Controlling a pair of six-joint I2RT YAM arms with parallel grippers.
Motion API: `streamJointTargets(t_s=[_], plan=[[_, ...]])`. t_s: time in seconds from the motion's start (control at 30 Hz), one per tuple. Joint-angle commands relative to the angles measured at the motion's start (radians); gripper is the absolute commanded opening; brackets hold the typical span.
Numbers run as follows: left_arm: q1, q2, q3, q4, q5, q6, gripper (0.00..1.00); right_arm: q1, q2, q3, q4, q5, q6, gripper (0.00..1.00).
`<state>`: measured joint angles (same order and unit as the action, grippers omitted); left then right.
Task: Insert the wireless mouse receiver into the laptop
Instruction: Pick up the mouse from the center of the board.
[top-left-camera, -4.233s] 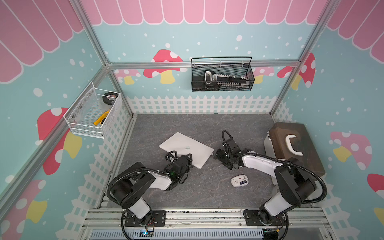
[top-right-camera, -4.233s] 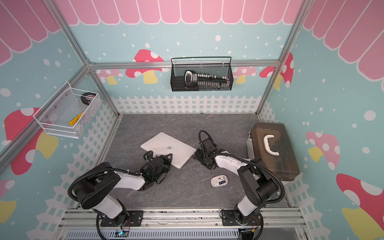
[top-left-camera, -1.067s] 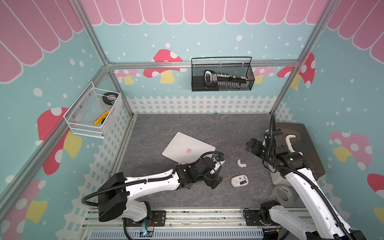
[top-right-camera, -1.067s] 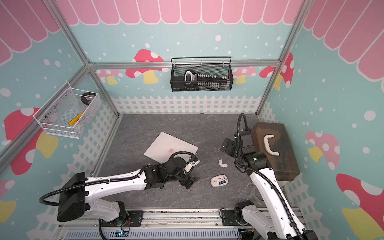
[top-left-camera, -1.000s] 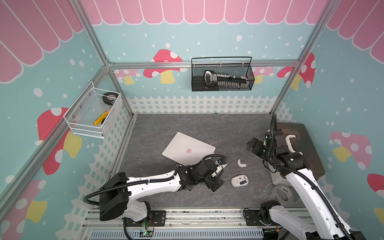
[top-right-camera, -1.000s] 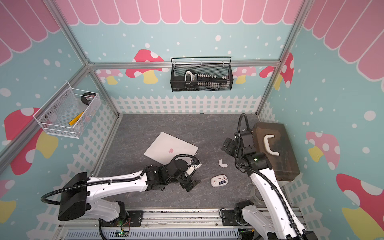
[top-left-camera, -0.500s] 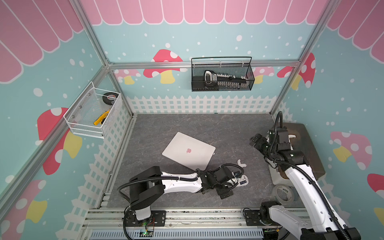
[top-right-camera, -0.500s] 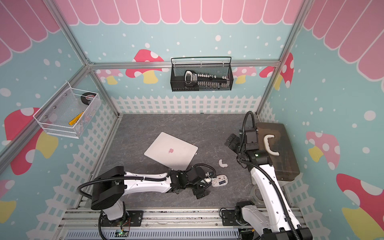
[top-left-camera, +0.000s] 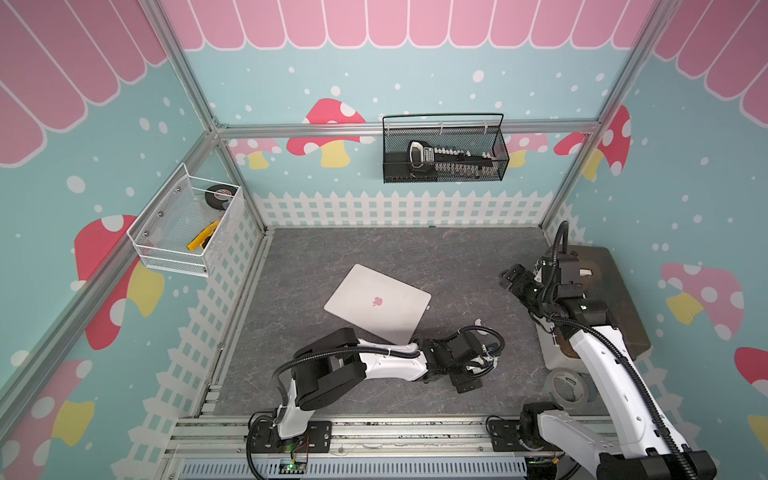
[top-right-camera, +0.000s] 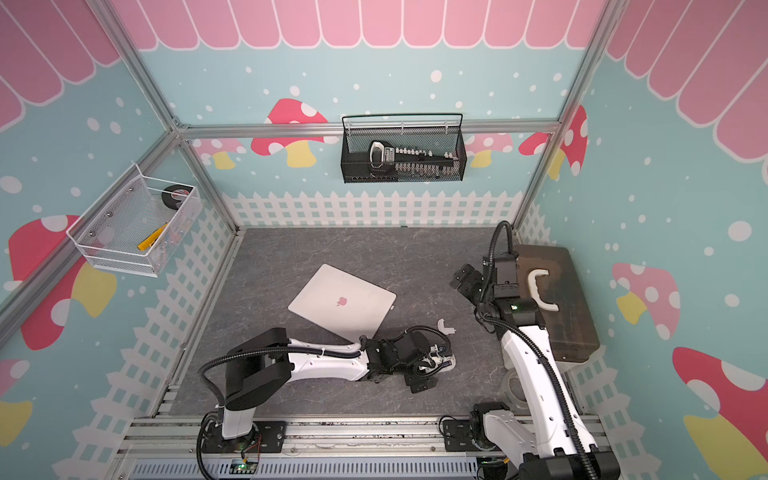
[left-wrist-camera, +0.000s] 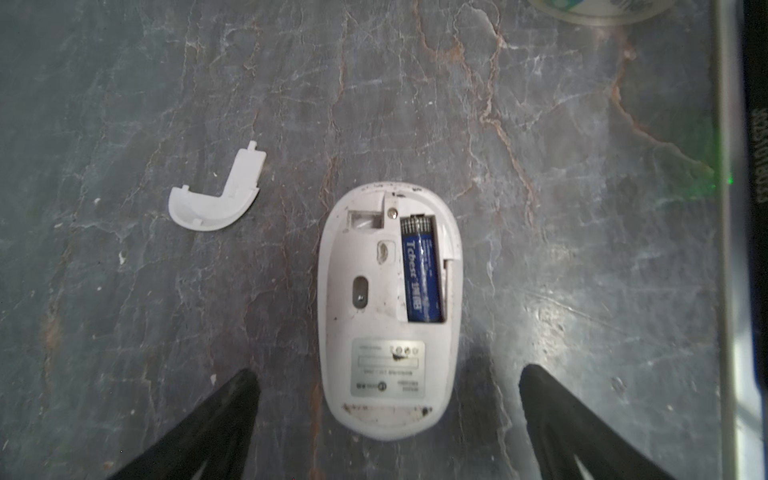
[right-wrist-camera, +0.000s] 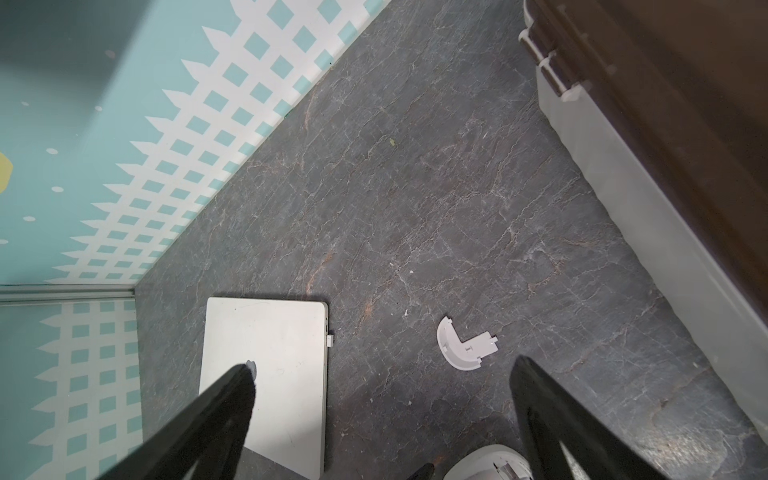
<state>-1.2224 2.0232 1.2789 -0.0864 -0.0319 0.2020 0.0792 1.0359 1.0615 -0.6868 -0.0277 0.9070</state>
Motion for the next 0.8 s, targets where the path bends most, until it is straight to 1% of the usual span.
streamJointTargets(t_s=[0.0, 0.33, 0.5, 0.6, 0.77], plan=[[0.0, 0.04, 0.047, 0.0, 0.024, 0.052, 0.96, -0.007, 0.008, -0.005, 0.016, -0.015, 0.009, 0.96], [0.025, 0.108, 0.093, -0.026, 0.065, 0.03, 0.9, -0.013, 0.009, -0.003, 0.02, -0.028, 0.006, 0.95], [0.045, 0.133, 0.117, -0.047, 0.104, 0.016, 0.86, -0.014, 0.001, -0.01, 0.019, -0.032, 0.007, 0.95], [0.052, 0.149, 0.131, -0.07, 0.13, 0.02, 0.81, -0.015, -0.005, -0.017, 0.019, -0.028, 0.007, 0.95], [0.057, 0.158, 0.13, -0.085, 0.156, 0.013, 0.69, -0.015, -0.007, -0.02, 0.019, -0.025, 0.009, 0.95]])
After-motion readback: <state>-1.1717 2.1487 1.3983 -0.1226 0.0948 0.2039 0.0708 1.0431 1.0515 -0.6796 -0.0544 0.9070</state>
